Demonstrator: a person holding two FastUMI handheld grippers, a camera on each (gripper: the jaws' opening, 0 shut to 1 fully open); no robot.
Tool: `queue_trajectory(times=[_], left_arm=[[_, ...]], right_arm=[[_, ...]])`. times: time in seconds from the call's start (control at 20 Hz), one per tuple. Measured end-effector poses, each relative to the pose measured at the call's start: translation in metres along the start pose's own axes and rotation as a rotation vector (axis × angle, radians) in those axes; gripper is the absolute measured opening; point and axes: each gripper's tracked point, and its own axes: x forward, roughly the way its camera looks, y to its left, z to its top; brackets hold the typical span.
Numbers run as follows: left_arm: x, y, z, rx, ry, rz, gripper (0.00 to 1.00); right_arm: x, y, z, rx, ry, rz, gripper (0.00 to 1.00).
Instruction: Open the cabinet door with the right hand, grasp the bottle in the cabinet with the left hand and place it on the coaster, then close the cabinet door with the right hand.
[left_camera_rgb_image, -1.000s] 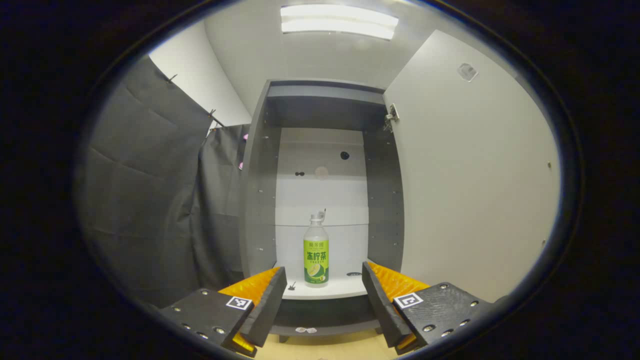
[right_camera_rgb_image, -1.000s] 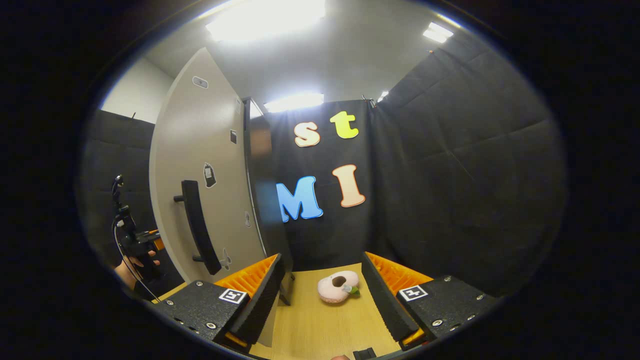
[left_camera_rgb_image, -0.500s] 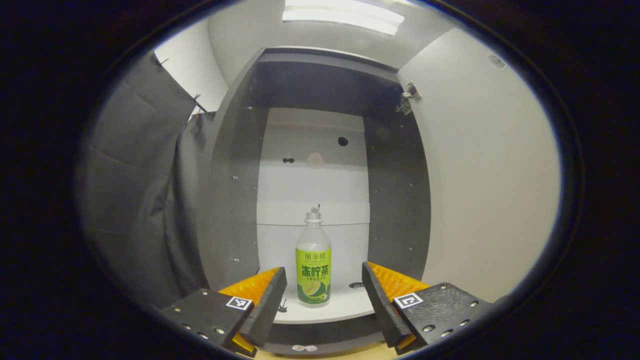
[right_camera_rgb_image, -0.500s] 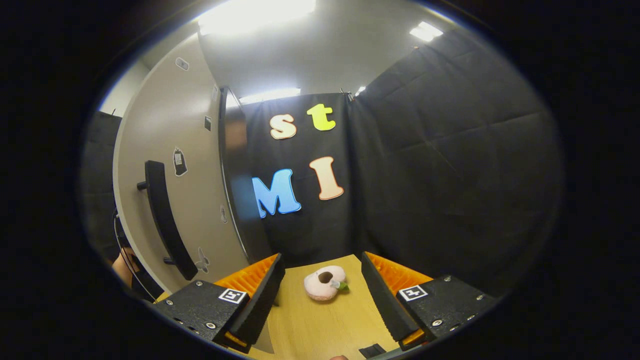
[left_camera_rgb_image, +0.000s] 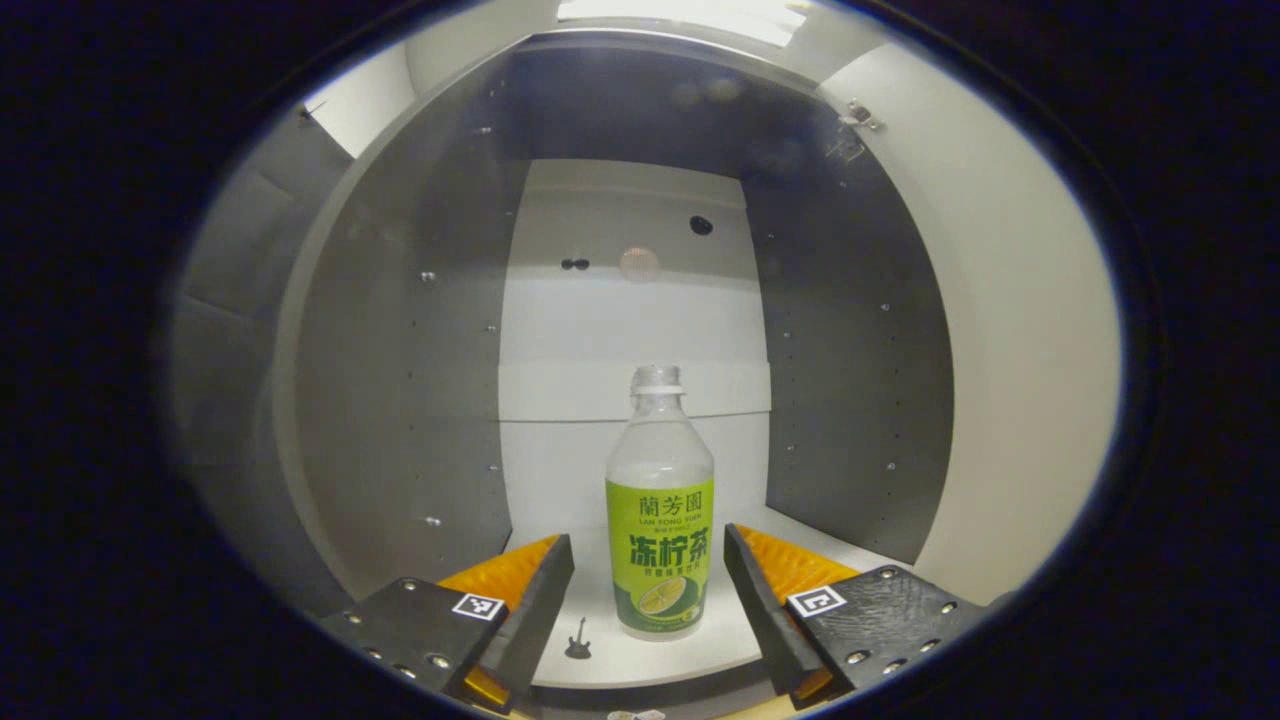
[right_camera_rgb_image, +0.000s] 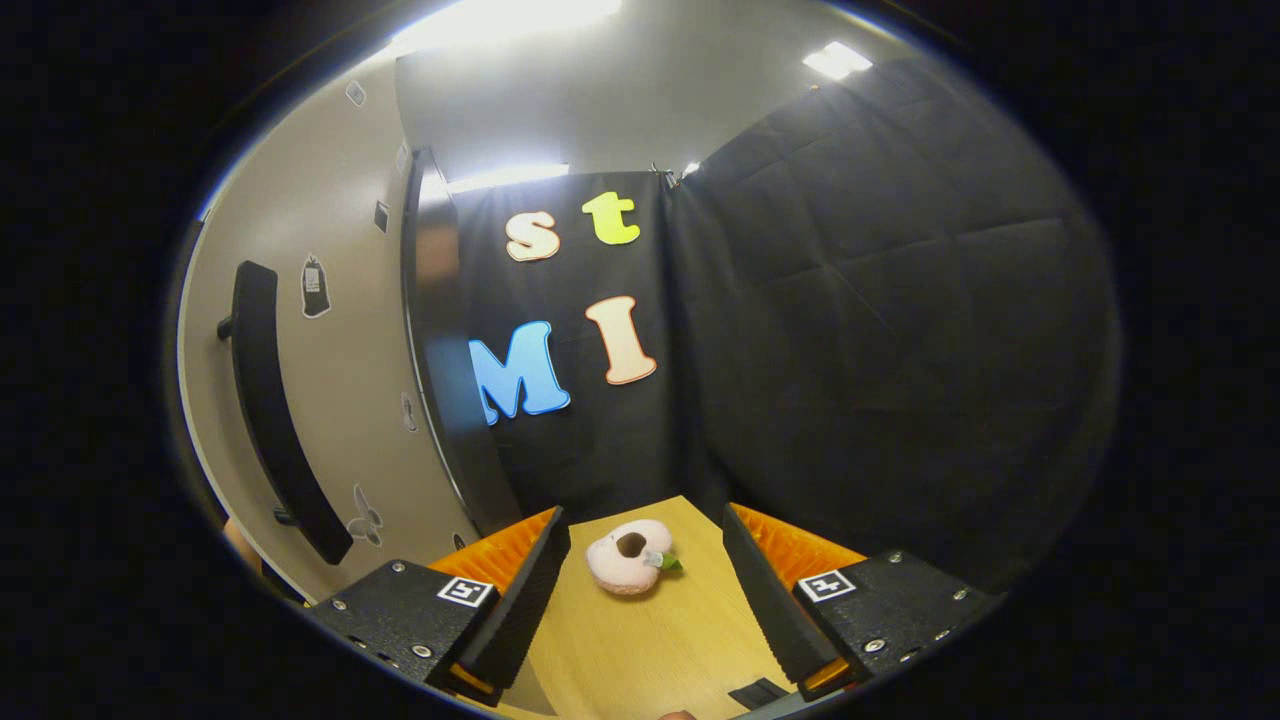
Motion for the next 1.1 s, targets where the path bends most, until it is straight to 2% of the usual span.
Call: queue_trajectory(times=[0.2, 0.25, 0.3, 0.35, 0.45, 0.5, 0.55, 0.75, 0.8, 0.85, 0.9, 0.95, 1.0, 1.05, 1.1], left_arm=[[0.015, -0.005, -0.010, 0.008, 0.020, -0.027, 0.87], [0.018, -0.006, -0.013, 0.016, 0.030, -0.031, 0.92], [0.020, -0.006, -0.014, 0.020, 0.033, -0.033, 0.91], [0.021, -0.009, -0.015, 0.022, 0.033, -0.046, 0.68], [0.014, -0.016, -0.013, 0.017, 0.038, -0.068, 0.68], [0.008, -0.016, -0.009, 0.011, 0.034, -0.066, 0.72], [0.003, -0.016, -0.006, 0.005, 0.026, -0.063, 0.68], [-0.028, -0.014, 0.005, 0.013, -0.009, -0.025, 0.68], [-0.036, -0.012, 0.007, 0.023, -0.013, -0.009, 0.72], [-0.045, -0.009, 0.008, 0.030, -0.014, 0.005, 0.68], [-0.054, -0.007, 0.008, 0.032, -0.014, 0.017, 0.72], [-0.063, -0.006, 0.008, 0.034, -0.013, 0.029, 0.72], [-0.072, -0.005, 0.009, 0.035, -0.014, 0.044, 0.63], [-0.083, -0.002, 0.009, 0.034, -0.017, 0.059, 0.68], [-0.092, 0.001, 0.010, 0.034, -0.020, 0.071, 0.68]], right_arm=[[0.004, 0.011, -0.006, -0.008, 0.005, -0.020, 0.95], [0.004, 0.013, -0.008, -0.005, 0.008, -0.024, 0.95], [0.004, 0.014, -0.010, -0.003, 0.011, -0.028, 0.95], [0.005, 0.016, -0.010, -0.002, 0.008, -0.030, 0.95], [0.004, 0.017, -0.007, 0.005, -0.010, -0.026, 0.96], [0.003, 0.019, -0.006, 0.012, -0.014, -0.014, 0.96], [0.003, 0.022, -0.006, 0.017, -0.014, 0.003, 0.95], [0.000, 0.022, -0.005, 0.002, 0.002, 0.066, 0.95], [-0.001, 0.022, -0.004, -0.004, 0.003, 0.082, 0.95], [-0.004, 0.020, -0.004, -0.011, 0.004, 0.095, 0.95], [-0.006, 0.019, -0.003, -0.015, 0.004, 0.108, 0.95], [-0.007, 0.018, -0.003, -0.016, 0.005, 0.122, 0.95], [-0.010, 0.017, -0.003, -0.013, 0.007, 0.133, 0.95], [-0.012, 0.015, -0.003, -0.010, 0.009, 0.144, 0.95], [-0.015, 0.013, -0.004, -0.008, 0.011, 0.153, 0.95]])
